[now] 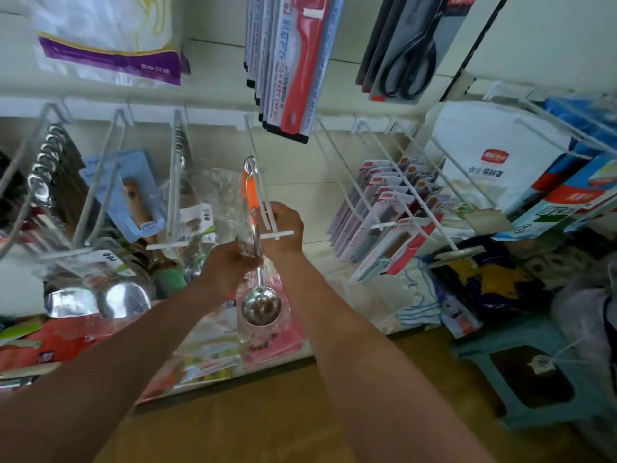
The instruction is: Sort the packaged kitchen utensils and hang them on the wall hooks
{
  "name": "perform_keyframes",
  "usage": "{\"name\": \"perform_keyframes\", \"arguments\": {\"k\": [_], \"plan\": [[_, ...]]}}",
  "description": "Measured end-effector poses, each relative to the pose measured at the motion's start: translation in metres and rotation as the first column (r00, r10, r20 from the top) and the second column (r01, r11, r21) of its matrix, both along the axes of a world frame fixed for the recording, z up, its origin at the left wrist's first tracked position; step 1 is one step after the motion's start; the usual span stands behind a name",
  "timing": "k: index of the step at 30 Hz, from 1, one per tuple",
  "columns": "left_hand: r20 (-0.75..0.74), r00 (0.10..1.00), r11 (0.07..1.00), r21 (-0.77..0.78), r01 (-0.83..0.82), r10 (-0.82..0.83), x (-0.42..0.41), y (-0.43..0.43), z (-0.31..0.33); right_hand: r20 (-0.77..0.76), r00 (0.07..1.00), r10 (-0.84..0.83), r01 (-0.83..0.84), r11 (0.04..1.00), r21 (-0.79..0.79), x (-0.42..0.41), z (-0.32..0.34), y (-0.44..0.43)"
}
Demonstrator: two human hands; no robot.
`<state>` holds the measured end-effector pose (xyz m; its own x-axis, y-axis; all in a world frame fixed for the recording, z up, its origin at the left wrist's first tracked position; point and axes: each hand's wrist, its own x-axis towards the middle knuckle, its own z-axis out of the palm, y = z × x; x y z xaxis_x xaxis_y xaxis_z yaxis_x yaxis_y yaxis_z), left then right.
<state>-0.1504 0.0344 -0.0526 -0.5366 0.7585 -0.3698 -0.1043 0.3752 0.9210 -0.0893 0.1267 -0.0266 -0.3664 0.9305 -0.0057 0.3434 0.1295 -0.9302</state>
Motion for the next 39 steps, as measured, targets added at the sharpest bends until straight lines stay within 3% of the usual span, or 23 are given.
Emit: {"name": "perform_keyframes", "arguments": {"k": [6,11,14,17,22,25,28,33,39], "plan": [[-0.053,0.999,1.000,-0.012,0.003,-0.004,-0.017,0.010,-0.008,0.062,0.998,0.011,-0.017,0.995,0.094,-0.007,0.001,0.002],[-0.189,0.981,0.998,-0.059,0.031,-0.041,-0.016,0.012,-0.007,0.007,1.000,0.026,-0.026,0.999,0.043,-0.006,-0.002,-0.004],[-0.165,0.986,0.999,-0.051,0.006,-0.014,-0.016,0.011,-0.007,-0.031,1.000,0.005,-0.004,1.000,0.022,-0.005,-0.005,-0.011],[-0.208,0.977,0.997,-0.074,0.024,-0.039,-0.020,0.006,-0.009,-0.096,0.995,-0.015,0.013,1.000,-0.025,-0.006,-0.008,-0.017],[-0.093,0.995,0.999,-0.006,-0.046,0.045,-0.027,-0.002,-0.007,-0.127,0.991,-0.034,0.024,0.997,-0.077,-0.004,0.001,-0.024],[-0.151,0.988,0.999,-0.026,-0.044,0.039,-0.029,-0.006,-0.006,-0.066,0.996,-0.063,0.045,0.970,-0.240,0.000,0.007,-0.032],[-0.223,0.974,0.999,-0.026,-0.035,0.028,-0.026,-0.011,-0.001,-0.104,0.993,-0.052,0.037,0.989,-0.143,-0.001,0.000,-0.038],[-0.399,0.916,0.999,-0.026,0.029,-0.037,-0.025,-0.035,0.008,0.177,0.975,0.132,-0.149,0.985,0.089,0.007,0.003,-0.063],[-0.469,0.882,0.999,-0.025,0.029,-0.037,-0.046,-0.094,0.014,0.301,0.920,0.252,-0.315,0.932,0.182,-0.003,-0.002,-0.111]]}}
